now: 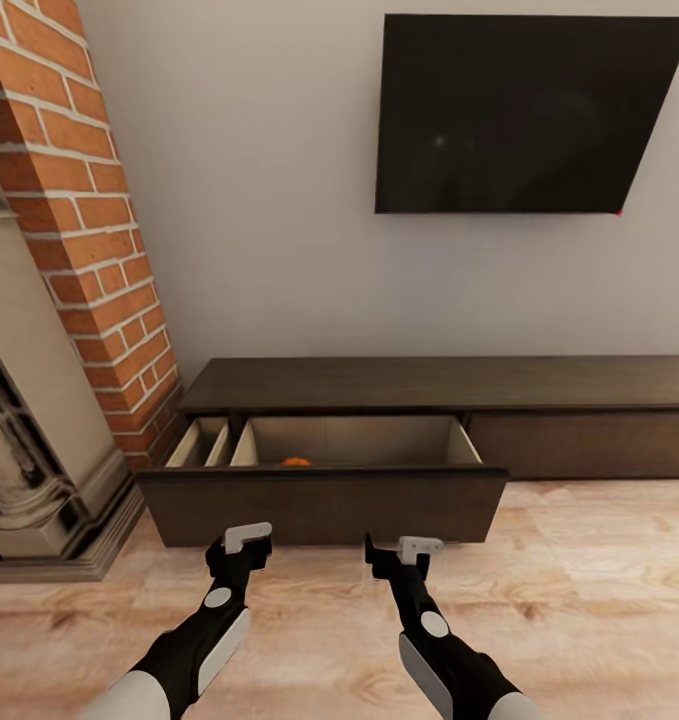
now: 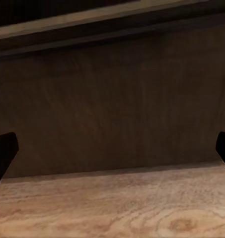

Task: Place each of the two pumpkins and all three candles from the living room inside a cabinet in the living room (use any cabinet), then make sure every cabinet is closed, and position the cauldron so it is next to a table in the living room.

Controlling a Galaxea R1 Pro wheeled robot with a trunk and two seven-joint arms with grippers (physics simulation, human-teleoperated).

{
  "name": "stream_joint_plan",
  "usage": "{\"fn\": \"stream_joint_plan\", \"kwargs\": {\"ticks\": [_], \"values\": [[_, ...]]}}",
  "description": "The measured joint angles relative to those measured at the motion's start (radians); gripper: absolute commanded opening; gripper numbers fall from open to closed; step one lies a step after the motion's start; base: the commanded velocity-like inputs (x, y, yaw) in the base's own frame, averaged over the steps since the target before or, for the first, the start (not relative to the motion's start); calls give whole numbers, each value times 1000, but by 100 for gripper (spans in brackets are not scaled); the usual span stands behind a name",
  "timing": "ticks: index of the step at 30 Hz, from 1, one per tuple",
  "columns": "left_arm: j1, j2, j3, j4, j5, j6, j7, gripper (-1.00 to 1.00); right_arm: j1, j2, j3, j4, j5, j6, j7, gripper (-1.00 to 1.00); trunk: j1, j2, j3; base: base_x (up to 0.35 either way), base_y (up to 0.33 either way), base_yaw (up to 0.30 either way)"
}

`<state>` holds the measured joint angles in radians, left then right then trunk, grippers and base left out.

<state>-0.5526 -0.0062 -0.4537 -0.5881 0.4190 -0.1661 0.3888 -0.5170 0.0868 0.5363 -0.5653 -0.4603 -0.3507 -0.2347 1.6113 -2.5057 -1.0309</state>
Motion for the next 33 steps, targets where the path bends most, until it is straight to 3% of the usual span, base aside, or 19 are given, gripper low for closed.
{"fn": "stream_joint_plan", "kwargs": {"ticks": [14,17,22,33], "values": [[0,3,1,-3,0,-2,3,100,-6,0,0,11,-4,18,-68,100,1,0,0,55,0,0],[0,4,2,-5,0,-1,4,100,-6,-1,0,12,-29,19,-69,100,1,0,0,2,0,0],[0,4,1,-8,0,-1,4,100,-6,-3,0,11,-75,16,-68,100,3,-1,-19,0,0,0],[0,6,0,-9,0,-1,-1,100,-6,-3,1,11,-80,12,-67,100,7,-3,-58,0,0,0]]}}
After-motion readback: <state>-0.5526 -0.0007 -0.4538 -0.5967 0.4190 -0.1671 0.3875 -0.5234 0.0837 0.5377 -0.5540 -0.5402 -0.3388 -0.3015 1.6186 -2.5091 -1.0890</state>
